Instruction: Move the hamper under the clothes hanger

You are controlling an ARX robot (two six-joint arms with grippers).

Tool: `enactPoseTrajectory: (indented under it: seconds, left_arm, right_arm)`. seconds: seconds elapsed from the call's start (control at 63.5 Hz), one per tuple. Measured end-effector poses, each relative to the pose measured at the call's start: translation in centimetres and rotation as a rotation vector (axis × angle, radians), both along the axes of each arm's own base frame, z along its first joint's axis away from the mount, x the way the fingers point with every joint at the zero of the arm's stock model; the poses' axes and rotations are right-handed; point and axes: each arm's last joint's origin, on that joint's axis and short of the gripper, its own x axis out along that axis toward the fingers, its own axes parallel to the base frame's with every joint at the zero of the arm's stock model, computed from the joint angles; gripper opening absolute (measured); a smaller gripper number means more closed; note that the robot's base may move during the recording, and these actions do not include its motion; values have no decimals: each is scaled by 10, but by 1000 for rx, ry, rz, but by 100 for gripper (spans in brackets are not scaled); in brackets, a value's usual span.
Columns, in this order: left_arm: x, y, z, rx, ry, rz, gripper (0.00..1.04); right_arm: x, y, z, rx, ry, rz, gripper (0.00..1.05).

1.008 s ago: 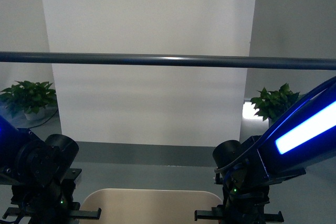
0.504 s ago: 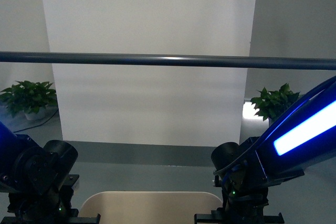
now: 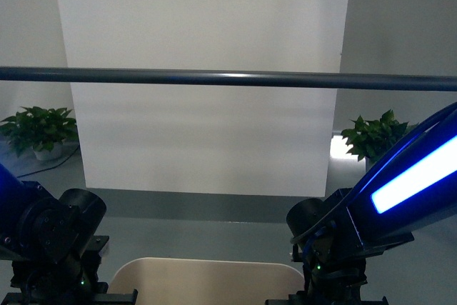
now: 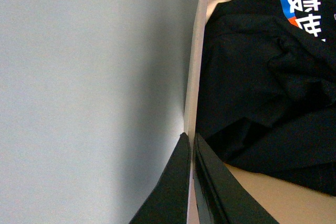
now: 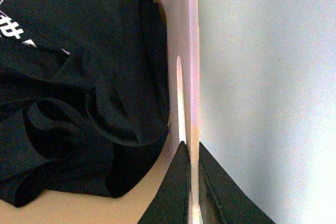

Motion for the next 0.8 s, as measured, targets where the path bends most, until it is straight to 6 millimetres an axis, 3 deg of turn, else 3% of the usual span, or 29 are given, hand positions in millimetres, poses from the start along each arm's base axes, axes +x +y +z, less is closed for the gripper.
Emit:
enactPoseTrajectory:
  seconds: [0.394, 0.441, 0.52, 0.803]
  left_arm:
    - [-2, -1, -1, -9, 16, -15, 5]
    - [-3, -1, -1, -15, 27, -15, 11]
    - [-3, -2, -2, -28, 32, -19, 22]
    - [-1, -2, 0, -57, 25, -4, 60]
  right_arm:
    - [0, 0, 0, -1, 30, 7, 3]
    - [0, 0, 0, -3, 30, 10, 3]
    - [0, 0, 0, -14, 29, 19, 12]
    - [1, 0, 0, -35, 12, 25, 51]
